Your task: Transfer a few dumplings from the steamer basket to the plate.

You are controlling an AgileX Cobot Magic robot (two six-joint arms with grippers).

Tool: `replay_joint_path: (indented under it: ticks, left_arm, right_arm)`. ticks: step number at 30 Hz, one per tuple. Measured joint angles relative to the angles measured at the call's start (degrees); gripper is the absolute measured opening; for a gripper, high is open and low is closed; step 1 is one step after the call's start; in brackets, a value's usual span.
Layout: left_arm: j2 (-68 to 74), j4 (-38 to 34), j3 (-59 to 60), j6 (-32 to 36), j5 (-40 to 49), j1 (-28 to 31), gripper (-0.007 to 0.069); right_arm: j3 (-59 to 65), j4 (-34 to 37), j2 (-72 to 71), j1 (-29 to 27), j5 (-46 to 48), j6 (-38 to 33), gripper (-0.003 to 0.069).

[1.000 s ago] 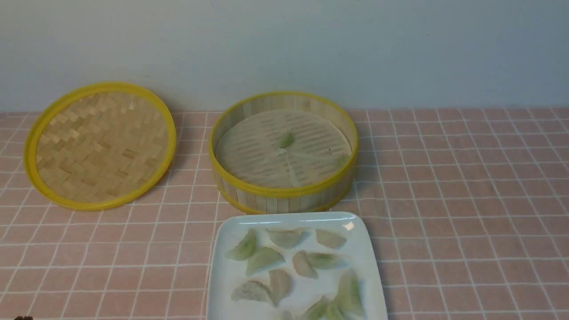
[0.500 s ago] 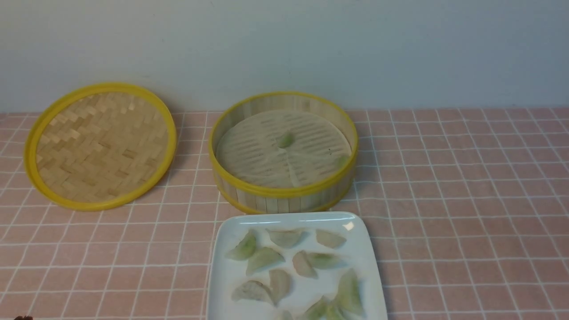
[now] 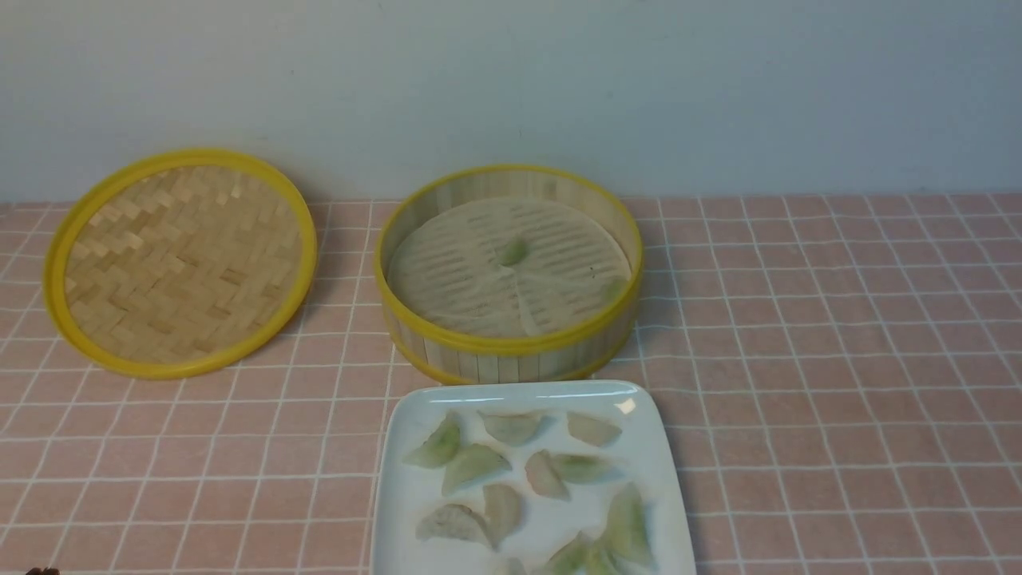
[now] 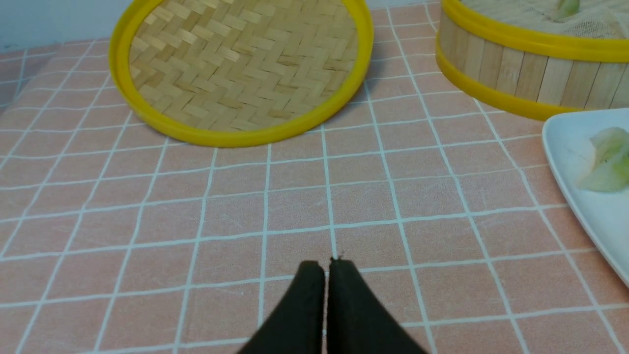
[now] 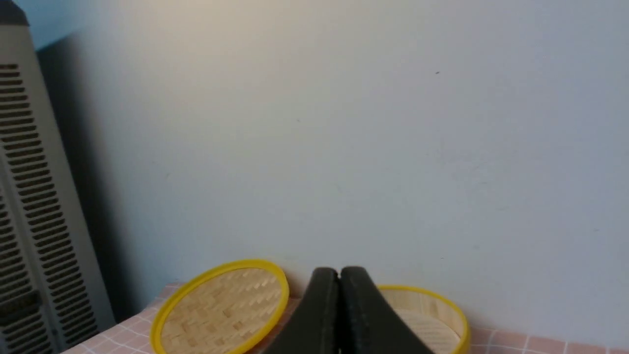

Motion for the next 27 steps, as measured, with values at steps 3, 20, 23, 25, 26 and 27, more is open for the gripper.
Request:
replay_joint_path:
  ticks: [3,20,23,25,26,27]
  left_arm:
    - [0.0,0.0,0.0,0.0,0.0,0.0,-0.0006]
    - [0.0,0.0,0.0,0.0,0.0,0.0,-0.0006]
    - [0.0,0.0,0.0,0.0,0.0,0.0,-0.0006]
    - [0.0,0.0,0.0,0.0,0.0,0.0,-0.0006]
    - [0.0,0.0,0.0,0.0,0.0,0.0,-0.0006]
    - [0.0,0.0,0.0,0.0,0.0,0.0,-0.0006]
  right_arm:
    - [0.16,6.43,0.0,0.0,-0.41,-5.68,-0.0012]
    - [0.73,38.62,0.0,0.0,-2.23,-43.44,-0.001]
    - [2.01,37.91,0.0,-1.47,-2.25,-43.5,-0.001]
    - [3.86,37.28,0.0,-6.71,-2.25,-43.55,-0.001]
    - [5.02,37.28,0.0,-9.83,-2.19,-43.55,-0.001]
    - [5.27,37.28,0.0,-11.15,-2.07,-43.55,-0.001]
